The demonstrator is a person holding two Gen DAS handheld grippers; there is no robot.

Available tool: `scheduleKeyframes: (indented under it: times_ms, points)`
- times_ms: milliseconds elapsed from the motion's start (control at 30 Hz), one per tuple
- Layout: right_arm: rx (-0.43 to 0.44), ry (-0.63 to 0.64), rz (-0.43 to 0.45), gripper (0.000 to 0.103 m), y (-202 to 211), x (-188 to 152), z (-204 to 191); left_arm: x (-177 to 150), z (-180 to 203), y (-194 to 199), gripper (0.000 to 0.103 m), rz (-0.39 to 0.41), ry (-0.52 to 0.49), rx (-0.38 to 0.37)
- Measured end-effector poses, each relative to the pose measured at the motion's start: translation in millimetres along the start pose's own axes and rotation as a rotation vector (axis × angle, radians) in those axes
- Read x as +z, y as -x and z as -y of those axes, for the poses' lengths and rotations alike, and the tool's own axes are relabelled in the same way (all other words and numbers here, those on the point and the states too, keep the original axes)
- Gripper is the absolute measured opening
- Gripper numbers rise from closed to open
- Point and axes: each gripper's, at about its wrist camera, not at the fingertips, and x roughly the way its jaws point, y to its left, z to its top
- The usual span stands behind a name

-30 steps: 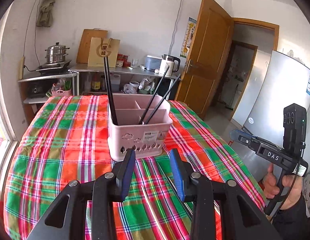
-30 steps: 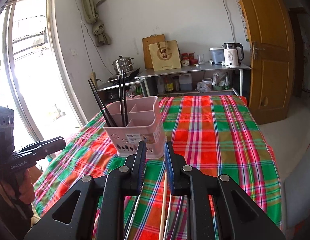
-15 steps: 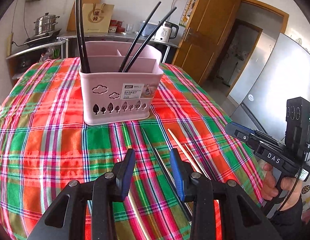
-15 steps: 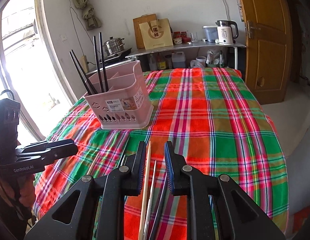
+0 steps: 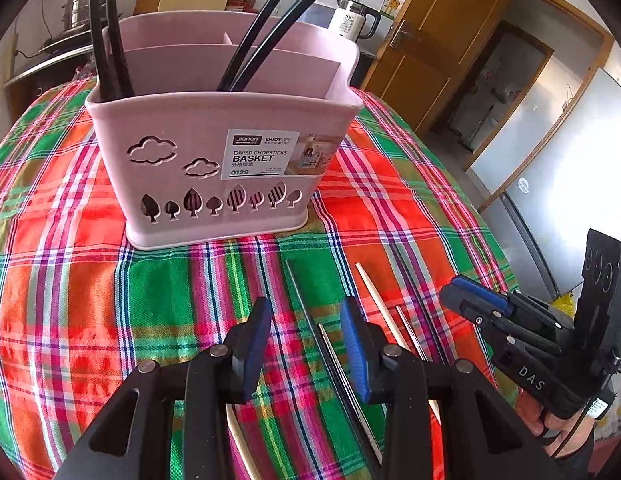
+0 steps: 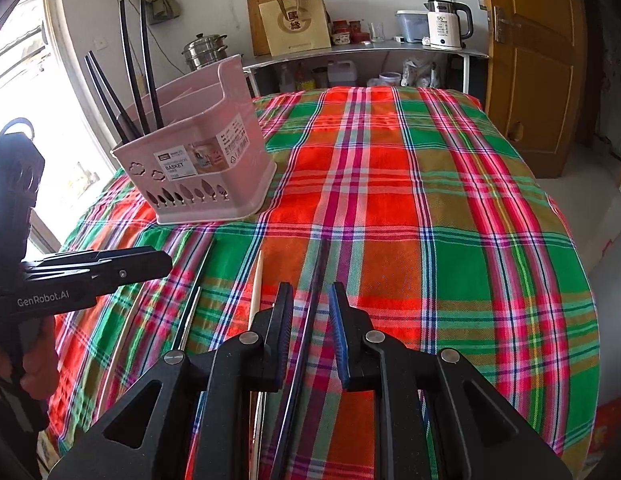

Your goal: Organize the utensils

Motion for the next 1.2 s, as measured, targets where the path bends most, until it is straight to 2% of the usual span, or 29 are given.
scheduleKeyframes:
  times_ms: [200, 367, 633, 800, 867, 933, 1000, 1200]
  points:
    - [-0.014, -0.007, -0.029, 0.019, -15.4, 1.3, 4.7, 5.8, 5.8, -19.2, 0.033, -0.025, -0.018, 0.041]
    - [-0.025, -0.004, -0.044, 0.019, -23.5, 2.4, 5.9, 0.9, 16.2, -34.1, 0.02, -0.051, -0.065, 0.079]
    - [-0.047, 0.018, -0.071, 0.019, -33.8, 10.0, 4.1, 3.7, 19.3, -39.8, 0.01, -0.042, -0.078, 0.115]
    - [-0.087, 0.055, -0.079, 0.019, -37.6, 11.0, -3.5, 3.3, 22.2, -39.8, 0.008, -0.028, -0.089, 0.134]
    - [-0.098, 0.066, -0.083, 0.017, -37.9, 10.5, -5.6, 2.5, 23.5, -39.5, 0.008, -0.025, -0.097, 0.145]
    - [-0.096, 0.082, -0.089, 0.008, -38.2, 9.4, -9.3, 2.1, 28.9, -41.8, 0.008, -0.024, -0.104, 0.154]
    - [-0.108, 0.098, -0.088, 0.007, -38.9, 8.9, -12.5, 0.7, 33.6, -43.6, 0.007, -0.023, -0.111, 0.162]
    - [-0.071, 0.062, -0.077, 0.006, -33.7, 13.4, -8.0, 5.3, 33.2, -43.7, 0.004, -0.029, -0.087, 0.11]
